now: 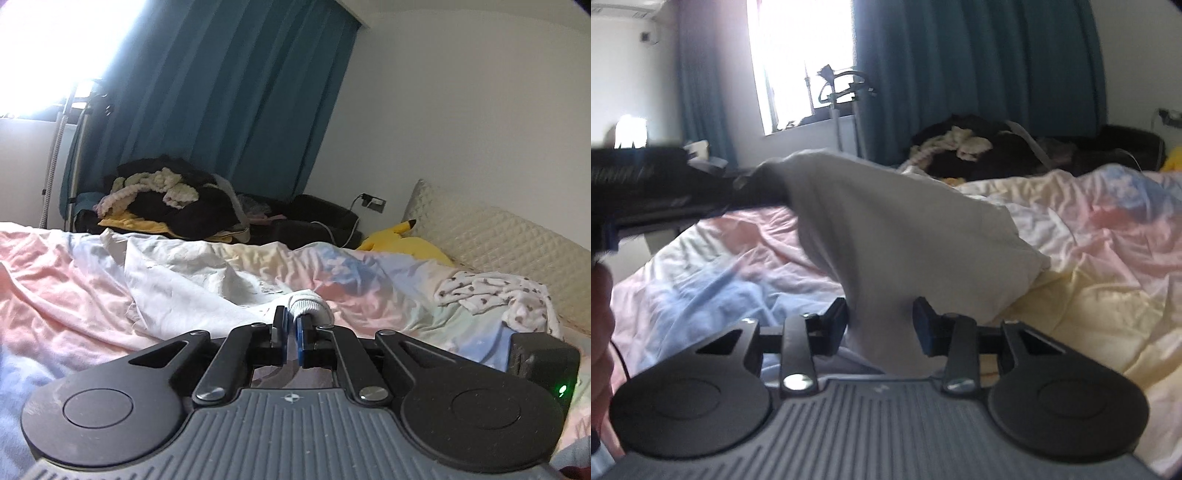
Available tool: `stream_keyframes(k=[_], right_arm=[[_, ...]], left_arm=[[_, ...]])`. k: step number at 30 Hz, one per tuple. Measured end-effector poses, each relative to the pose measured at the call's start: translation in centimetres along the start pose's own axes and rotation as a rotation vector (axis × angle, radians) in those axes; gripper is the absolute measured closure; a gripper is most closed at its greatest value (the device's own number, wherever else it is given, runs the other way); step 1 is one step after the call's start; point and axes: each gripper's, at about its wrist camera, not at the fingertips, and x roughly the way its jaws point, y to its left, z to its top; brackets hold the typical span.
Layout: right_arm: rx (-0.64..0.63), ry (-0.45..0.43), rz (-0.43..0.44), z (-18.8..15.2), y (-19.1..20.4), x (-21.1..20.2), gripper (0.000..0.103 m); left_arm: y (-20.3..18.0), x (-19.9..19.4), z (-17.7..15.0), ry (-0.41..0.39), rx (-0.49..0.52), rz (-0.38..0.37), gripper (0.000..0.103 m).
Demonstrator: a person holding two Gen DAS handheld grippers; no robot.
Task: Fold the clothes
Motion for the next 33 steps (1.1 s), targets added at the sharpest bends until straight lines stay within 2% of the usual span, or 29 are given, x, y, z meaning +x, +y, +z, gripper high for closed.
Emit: stream_keyframes(k=[5, 7, 23, 28, 33], right_arm=[[0.031, 0.037, -0.009, 0.4, -0.7, 0.1, 0.086], [0.038, 0.053, -0.009, 0.4, -0.7, 0.1, 0.089], [0.066, 0.092, 0.005, 0.5, -0.8, -0.4, 0.095], [0.102, 0.023, 0.042, 1.0, -1.6, -1.3, 0.099], [0.165, -0.079, 0.107, 2.5, -2.9, -3.2, 0.099]], left_arm=[[0.4, 0.8, -0.4, 0.036, -0.010, 0.052, 0.097], [0.5, 1.0, -0.7, 0.049, -0.009, 0.066, 0.097], [0.2, 2.3, -1.9, 0.098, 0.047, 0.151, 0.096], [0.4, 2.8, -2.7, 0.109, 0.077, 0.194, 0.096], [-0.2, 3.3, -3.5, 0.132, 0.100, 0.174, 0.092]])
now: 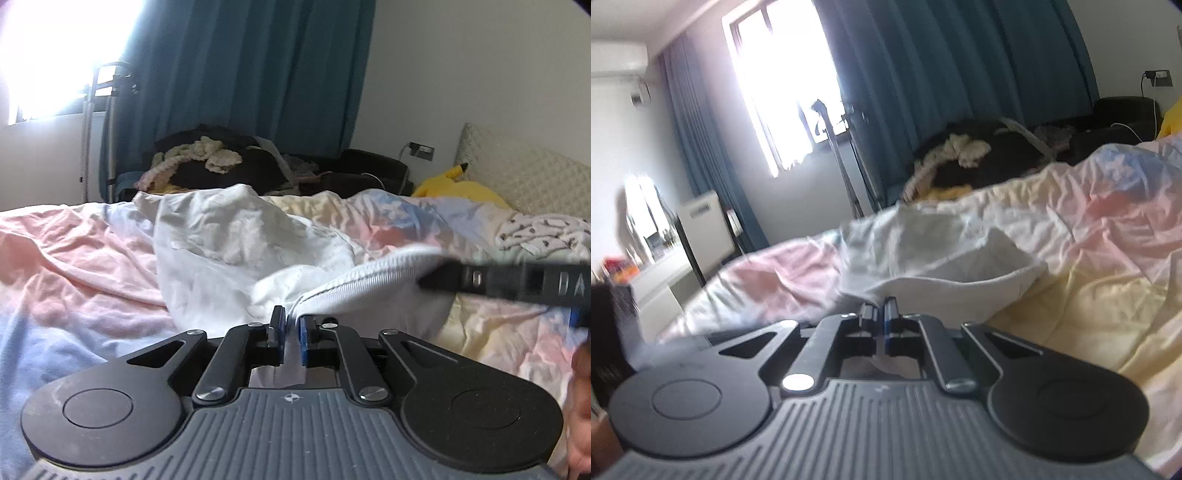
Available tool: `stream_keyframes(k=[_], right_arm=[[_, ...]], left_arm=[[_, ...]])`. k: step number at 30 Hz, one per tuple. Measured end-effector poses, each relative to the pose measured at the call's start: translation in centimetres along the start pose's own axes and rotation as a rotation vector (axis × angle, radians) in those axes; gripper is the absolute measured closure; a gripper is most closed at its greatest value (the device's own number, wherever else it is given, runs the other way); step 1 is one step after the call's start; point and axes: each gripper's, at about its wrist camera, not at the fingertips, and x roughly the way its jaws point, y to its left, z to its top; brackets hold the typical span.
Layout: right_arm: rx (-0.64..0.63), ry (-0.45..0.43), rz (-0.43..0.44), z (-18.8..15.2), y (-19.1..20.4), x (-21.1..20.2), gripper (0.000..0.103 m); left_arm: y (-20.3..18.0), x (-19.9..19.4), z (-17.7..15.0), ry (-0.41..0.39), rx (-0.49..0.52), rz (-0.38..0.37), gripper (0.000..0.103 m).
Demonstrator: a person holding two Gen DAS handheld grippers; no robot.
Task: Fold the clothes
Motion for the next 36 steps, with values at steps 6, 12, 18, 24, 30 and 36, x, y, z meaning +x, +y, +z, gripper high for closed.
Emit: stream_keyframes(k=[6, 12, 18, 24, 30, 36], right_arm=[[0.046, -0.062, 0.012, 0.8, -1.1, -1.3, 0.099], [0.075, -0.123, 0.018, 1.8, -2.1, -2.4, 0.099], [0.130, -0.138, 0.028, 2.1, -3.6, -2.9, 0.099], [0.123, -0.140, 0.033, 2.0, -3.3, -3.1, 0.099], [0.109, -0.159, 0.085, 1.9, -2.5, -3.6, 0.099], [0.090, -0.172, 0.134, 1.9, -1.7, -4.0, 0.099]], left_arm=[[-2.4, 0.6, -1.5, 0.043, 0.079, 0.018, 0.088], [-2.8, 2.0, -2.7, 0.073, 0.100, 0.124, 0.088], [-2.1, 1.7, -2.6, 0.043, 0.060, 0.099, 0.081], [-4.5, 0.1, -3.3, 0.007, 0.146, 0.025, 0.047], [-4.4, 2.0, -3.0, -0.041, 0.090, 0.133, 0.048], [-2.8, 3.1, -1.3, -0.104, 0.016, 0.135, 0.060]])
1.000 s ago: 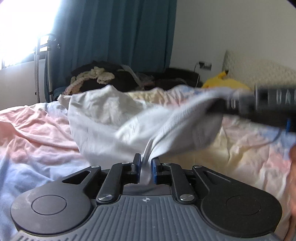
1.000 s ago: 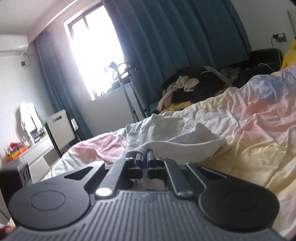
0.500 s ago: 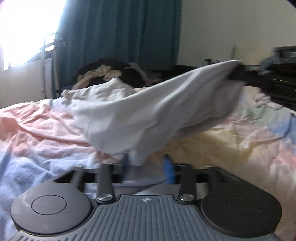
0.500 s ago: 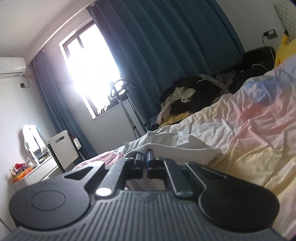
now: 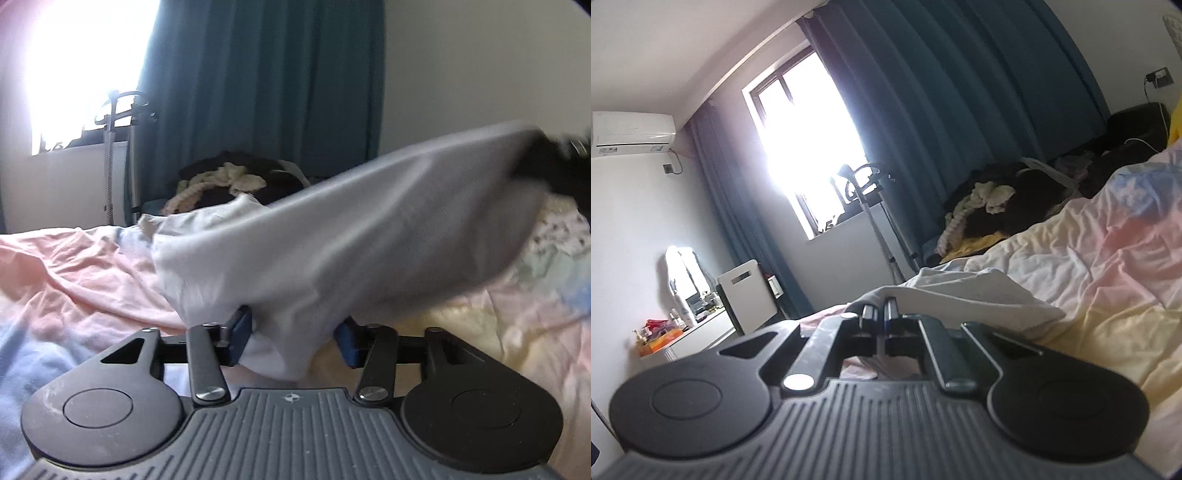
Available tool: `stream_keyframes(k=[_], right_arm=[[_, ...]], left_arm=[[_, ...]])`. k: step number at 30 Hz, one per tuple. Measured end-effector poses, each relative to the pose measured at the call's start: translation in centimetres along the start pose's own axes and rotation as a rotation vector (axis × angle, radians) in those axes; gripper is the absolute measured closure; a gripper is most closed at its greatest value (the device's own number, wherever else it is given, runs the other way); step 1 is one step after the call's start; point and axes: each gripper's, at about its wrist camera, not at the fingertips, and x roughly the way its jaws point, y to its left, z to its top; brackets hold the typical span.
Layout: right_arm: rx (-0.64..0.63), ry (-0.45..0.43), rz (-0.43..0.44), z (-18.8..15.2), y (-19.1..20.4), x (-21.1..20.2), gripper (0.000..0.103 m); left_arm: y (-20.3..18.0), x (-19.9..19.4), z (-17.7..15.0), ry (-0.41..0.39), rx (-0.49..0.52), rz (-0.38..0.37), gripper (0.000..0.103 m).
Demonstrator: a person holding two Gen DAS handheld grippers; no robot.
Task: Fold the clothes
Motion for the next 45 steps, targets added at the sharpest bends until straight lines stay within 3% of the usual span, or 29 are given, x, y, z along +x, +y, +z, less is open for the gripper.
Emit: stream_keyframes(k=[4, 8, 14, 19, 27, 33, 41, 45], right_arm=[[0.018, -0.001, 0.001, 0.1, -0.2, 0.0, 0.099], [0.016, 0.002, -0.015, 0.0, -0.2, 0.1, 0.099], [-0.009, 0.026, -0.124, -0.9, -1.0, 0.7, 0.099], [-0.096, -0.008, -0.116, 0.1, 1.3, 0.4, 0.099], [-0.267, -0.229, -0.046, 7.3, 11.4, -5.2, 0.099], [-0.356, -0.368, 0.034, 15.1, 19.1, -9.8, 0.099], [-0.416, -0.503, 0.166, 22.6, 27.7, -18.0, 0.099], [-0.466, -0.560, 0.210, 25.1, 30.8, -21.3, 0.099]], left_arm=[[0.5, -0.5, 0.4, -0.014, -0.024, 0.006, 0.088], [0.9, -1.0, 1.0, -0.022, -0.050, 0.016, 0.097], [2.2, -3.0, 2.4, -0.094, -0.125, 0.046, 0.098], [2.9, -8.9, 5.9, -0.236, -0.162, 0.037, 0.098], [2.9, -21.4, 15.8, -0.454, -0.129, -0.017, 0.099], [1.6, -31.3, 23.7, -0.595, -0.026, -0.029, 0.099], [-0.1, -43.3, 30.5, -0.682, 0.035, -0.101, 0.098], [-0.8, -46.5, 32.7, -0.715, 0.035, -0.117, 0.098]])
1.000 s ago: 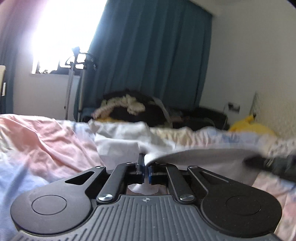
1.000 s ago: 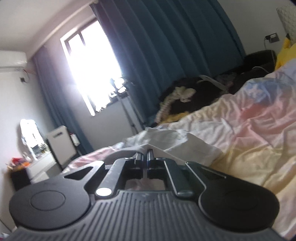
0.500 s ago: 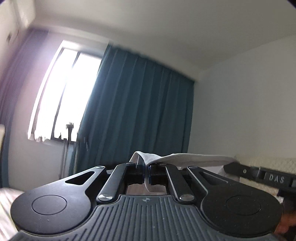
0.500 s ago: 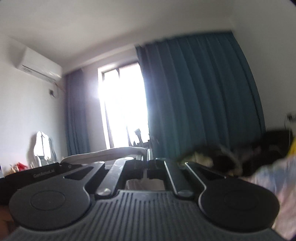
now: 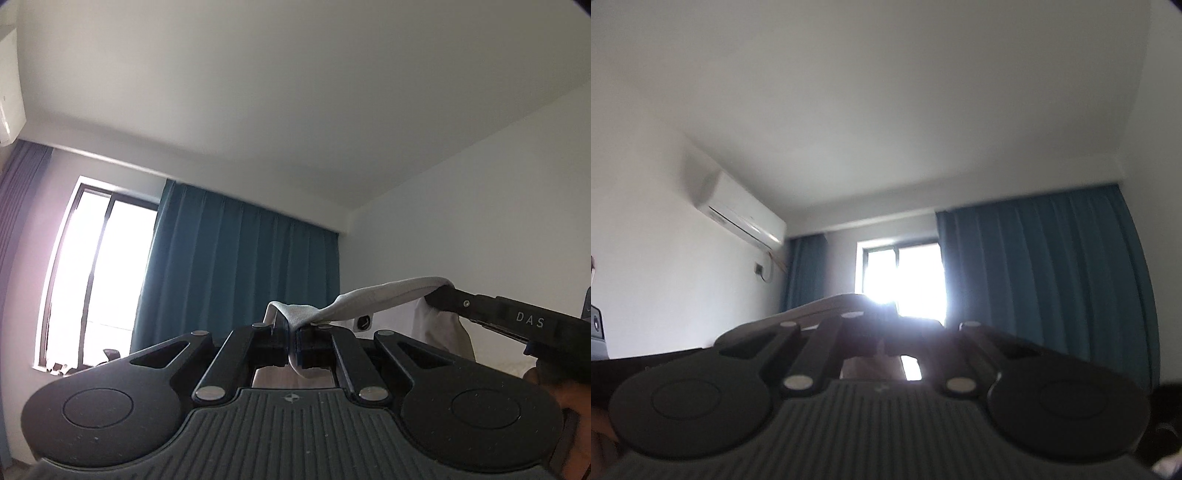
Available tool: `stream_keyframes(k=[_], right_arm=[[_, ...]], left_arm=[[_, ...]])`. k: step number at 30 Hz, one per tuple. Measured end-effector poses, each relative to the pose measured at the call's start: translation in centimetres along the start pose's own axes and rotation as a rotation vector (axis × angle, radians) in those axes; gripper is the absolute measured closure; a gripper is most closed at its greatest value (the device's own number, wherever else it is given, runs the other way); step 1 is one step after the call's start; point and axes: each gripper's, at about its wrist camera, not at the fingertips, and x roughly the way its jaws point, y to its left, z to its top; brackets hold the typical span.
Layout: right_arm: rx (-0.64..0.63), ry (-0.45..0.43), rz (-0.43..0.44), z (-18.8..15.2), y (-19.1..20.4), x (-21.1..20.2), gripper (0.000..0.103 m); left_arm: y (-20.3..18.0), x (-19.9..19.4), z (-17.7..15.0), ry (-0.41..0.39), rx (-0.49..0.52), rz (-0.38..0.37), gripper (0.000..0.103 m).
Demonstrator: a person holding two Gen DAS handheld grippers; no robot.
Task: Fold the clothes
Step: 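Raise both grippers holding the shirt up and shake it out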
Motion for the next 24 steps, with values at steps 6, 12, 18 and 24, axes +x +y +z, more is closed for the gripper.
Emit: stream_keyframes(k=[6, 12, 18, 24], right_arm=[[-0.059, -0.011, 0.002, 3.3, -0.8, 2.6, 0.099], [-0.048, 0.137, -0.081, -2.3, -5.8, 9.4, 0.099], [0.021, 0.291, -0.169, -15.3, -14.0, 15.4, 0.099], [0.054, 0.424, -0.237, -31.7, -22.6, 20.3, 0.099]], left_arm=[[0.0, 3.8, 1.2, 0.012, 0.021, 0.036, 0.098], [1.6, 12.1, -6.0, 0.156, 0.009, 0.093, 0.098], [5.3, 22.5, -20.0, 0.335, -0.043, 0.119, 0.098], [10.5, 32.7, -37.2, 0.506, -0.095, 0.136, 0.098]])
